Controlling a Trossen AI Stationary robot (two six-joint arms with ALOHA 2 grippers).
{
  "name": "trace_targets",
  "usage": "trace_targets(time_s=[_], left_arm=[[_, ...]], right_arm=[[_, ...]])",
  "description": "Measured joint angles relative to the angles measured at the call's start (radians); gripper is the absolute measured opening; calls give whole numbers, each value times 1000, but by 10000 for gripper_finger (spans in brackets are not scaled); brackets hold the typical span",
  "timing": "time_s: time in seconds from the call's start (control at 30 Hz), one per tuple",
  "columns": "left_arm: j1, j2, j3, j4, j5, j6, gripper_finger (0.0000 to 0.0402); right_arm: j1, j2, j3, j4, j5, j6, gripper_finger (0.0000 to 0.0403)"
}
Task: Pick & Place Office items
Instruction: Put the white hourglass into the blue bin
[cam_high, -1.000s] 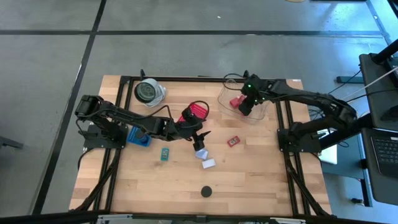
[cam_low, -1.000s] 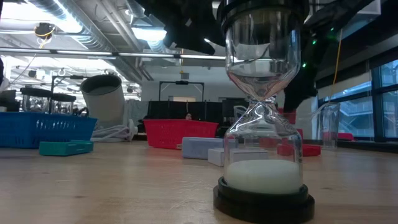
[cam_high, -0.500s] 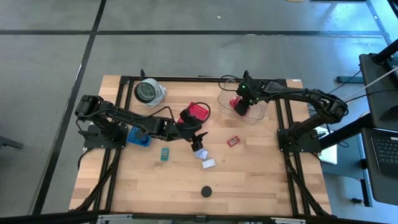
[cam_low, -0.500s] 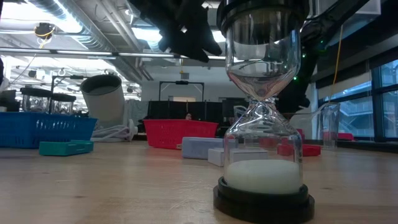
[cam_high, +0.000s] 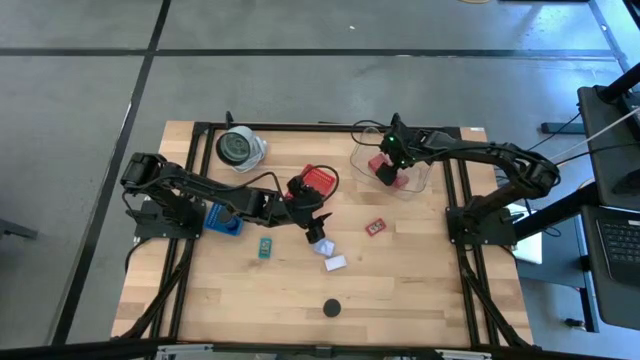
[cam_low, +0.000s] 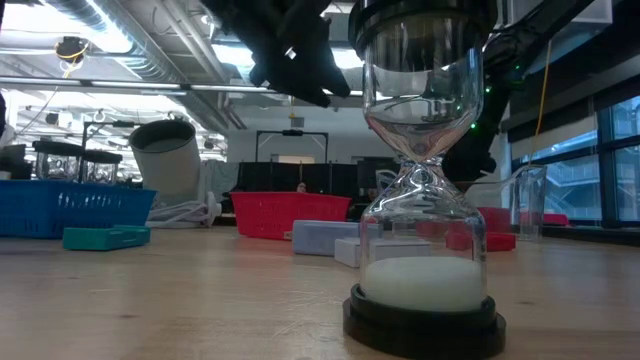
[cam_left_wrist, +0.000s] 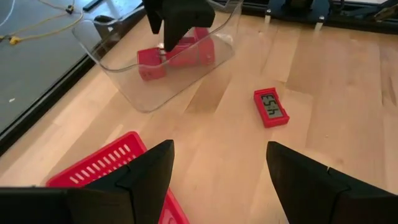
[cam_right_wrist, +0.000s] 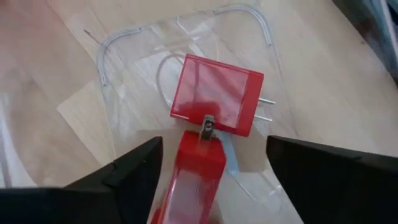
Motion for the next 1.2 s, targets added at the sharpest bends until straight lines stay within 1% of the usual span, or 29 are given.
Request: trace_targets(time_s=[0.1,0.23,0.37,0.43,0.53,0.63,0.7,0.83,0.97,1.03,1.13,1.2], left_arm=[[0,0,0,-22,26,-24,253],[-3,0,0,-38,118,-50,253],[-23,0,0,-35,200,-54,253],[-37,0,0,-35,212,-63,253],[-61,0,0,-42,212,-73,253],[-82,0,0,-54,210,-79,253],[-93,0,0,-62,210,-95,253],[-101,0,0,-107,209,-126,253],[-101,0,-1,-193,209,-210,253],[-108,0,-1,-210,208,-245,253],[-134,0,-1,-208,206,-280,253],[-159,0,-1,-208,200,-308,253]], right_arm=[[0,-22,28,-14,0,3,303],[5,-78,81,-53,0,3,307],[31,-170,114,-56,-4,6,305],[53,-221,115,-56,-40,17,302],[99,-291,112,-56,-150,31,298],[179,-335,104,-56,-260,46,294],[248,-353,95,-55,-295,61,291],[424,-353,79,-13,-288,81,290],[603,-324,60,104,-286,81,290],[675,-308,60,153,-282,81,290],[762,-298,60,181,-236,81,290],[815,-288,60,215,-229,80,290]])
